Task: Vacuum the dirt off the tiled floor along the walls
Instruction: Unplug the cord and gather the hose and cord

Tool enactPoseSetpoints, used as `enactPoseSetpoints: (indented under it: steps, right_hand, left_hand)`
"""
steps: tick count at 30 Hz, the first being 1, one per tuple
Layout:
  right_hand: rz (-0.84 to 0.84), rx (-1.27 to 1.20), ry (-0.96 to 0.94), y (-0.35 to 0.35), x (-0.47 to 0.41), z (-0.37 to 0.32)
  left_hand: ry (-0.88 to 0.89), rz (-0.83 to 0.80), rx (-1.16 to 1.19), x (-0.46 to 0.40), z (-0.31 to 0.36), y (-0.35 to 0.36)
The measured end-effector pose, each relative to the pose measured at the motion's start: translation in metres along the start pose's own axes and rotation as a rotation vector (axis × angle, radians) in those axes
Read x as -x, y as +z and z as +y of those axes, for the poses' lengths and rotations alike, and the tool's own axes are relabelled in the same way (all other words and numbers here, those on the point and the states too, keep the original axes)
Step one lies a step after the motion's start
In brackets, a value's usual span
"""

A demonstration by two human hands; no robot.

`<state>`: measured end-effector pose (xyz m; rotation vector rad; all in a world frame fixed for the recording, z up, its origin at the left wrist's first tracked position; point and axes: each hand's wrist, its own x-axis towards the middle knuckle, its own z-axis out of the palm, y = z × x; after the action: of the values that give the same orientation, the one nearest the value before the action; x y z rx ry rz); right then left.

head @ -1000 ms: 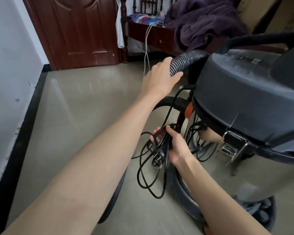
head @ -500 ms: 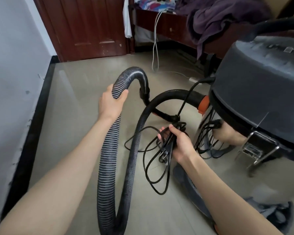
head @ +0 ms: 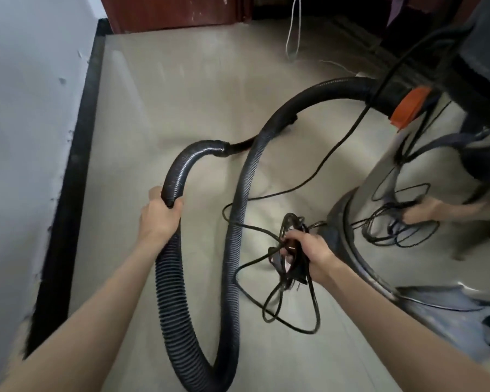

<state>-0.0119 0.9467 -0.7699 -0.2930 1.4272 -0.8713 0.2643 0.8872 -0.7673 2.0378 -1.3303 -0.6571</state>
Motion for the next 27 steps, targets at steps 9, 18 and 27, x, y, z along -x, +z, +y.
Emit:
enactPoseSetpoints:
  steps: [9, 18, 27]
  right_hand:
    - [-0.106, -0.295, 0.003, -0.001, -0.014, -0.006]
    - [-0.025, -0.058, -0.086, 0.009, -0.03, -0.01]
    - [0.055, 0.004, -0.114, 0.043, -0.044, 0.0]
  left_hand:
    - [-0.058, -0.149, -0.444, 0.029, -0.046, 0.003]
    - [-0.216, -0.222, -0.647, 0.017, -0.094, 0.01]
    - [-0.302, -0.367, -0.833, 0.018, -0.129, 0.031]
